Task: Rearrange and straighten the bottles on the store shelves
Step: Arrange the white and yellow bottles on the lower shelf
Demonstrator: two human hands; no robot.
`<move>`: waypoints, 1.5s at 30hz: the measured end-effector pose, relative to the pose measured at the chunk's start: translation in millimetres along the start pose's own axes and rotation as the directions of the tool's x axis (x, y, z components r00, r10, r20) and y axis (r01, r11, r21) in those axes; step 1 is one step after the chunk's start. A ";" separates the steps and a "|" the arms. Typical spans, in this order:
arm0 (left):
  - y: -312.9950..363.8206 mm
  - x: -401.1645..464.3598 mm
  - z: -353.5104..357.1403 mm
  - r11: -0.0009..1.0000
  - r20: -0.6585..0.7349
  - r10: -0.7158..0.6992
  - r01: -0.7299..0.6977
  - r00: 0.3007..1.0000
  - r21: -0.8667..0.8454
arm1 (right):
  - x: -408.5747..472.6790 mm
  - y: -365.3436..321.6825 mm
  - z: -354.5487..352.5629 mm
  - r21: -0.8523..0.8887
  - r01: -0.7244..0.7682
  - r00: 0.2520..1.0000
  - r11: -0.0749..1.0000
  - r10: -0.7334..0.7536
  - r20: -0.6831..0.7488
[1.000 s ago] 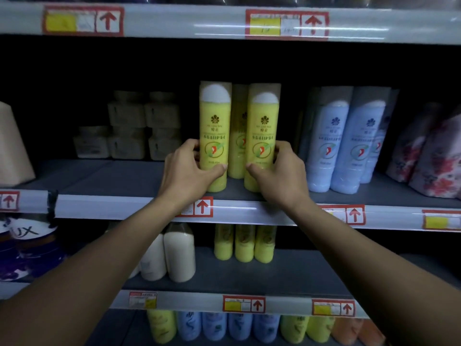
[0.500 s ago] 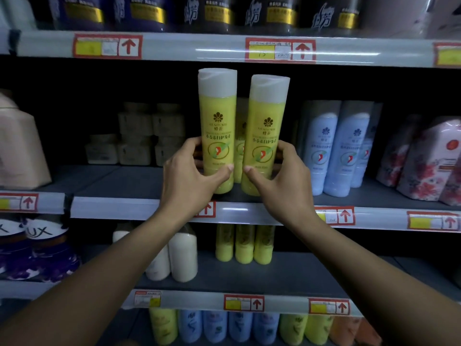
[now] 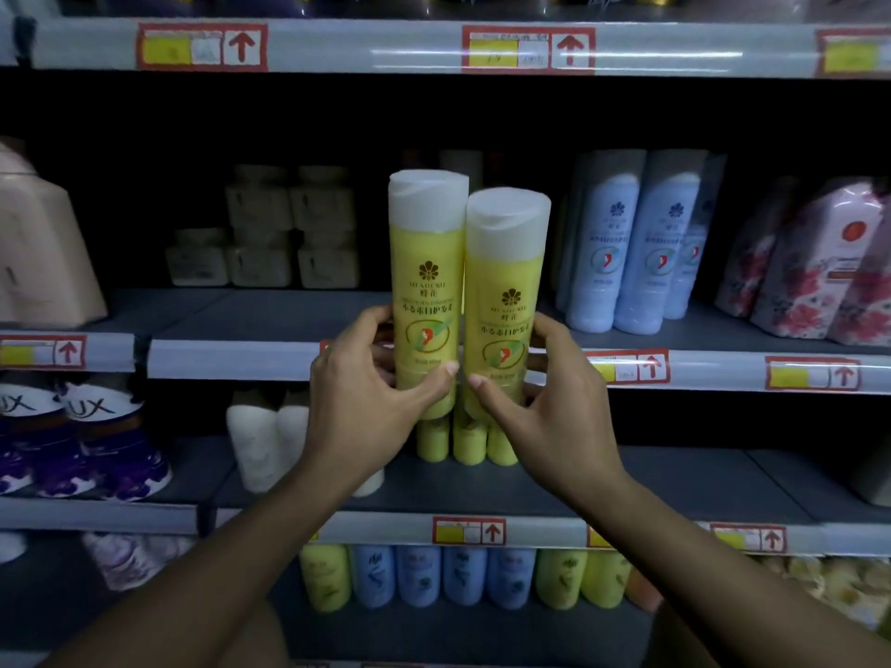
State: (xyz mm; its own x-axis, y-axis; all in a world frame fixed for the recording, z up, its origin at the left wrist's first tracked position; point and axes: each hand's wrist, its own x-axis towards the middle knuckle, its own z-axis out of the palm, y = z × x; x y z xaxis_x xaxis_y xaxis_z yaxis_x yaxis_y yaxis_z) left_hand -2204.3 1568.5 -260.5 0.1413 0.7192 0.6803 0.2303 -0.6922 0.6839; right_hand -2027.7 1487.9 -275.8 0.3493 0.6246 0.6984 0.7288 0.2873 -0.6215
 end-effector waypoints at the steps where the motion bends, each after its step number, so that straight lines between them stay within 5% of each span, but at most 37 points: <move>1: -3.1 -6.6 0.1 1.000 0.005 0.006 -0.006 1.000 0.008 | -7.5 3.8 0.8 0.007 -0.011 1.000 1.000 0.011 0.015; 30: -151.1 -95.4 68.0 0.960 0.265 -0.276 0.248 0.924 0.133 | -84.3 135.4 75.4 -0.089 -0.294 0.908 0.952 0.307 0.286; 45: -182.9 -63.1 107.4 0.929 0.132 -0.323 0.288 0.937 0.231 | -51.3 159.2 110.4 -0.142 -0.400 0.883 0.906 0.422 0.207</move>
State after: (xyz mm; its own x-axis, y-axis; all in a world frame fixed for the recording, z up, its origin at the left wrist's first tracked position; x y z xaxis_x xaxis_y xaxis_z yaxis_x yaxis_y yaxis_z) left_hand -2151.9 1656.2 -456.8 0.1853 0.9054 0.3819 0.4771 -0.4226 0.7706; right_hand -1994.6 1581.7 -449.7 0.4938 0.8230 0.2809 0.6039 -0.0921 -0.7917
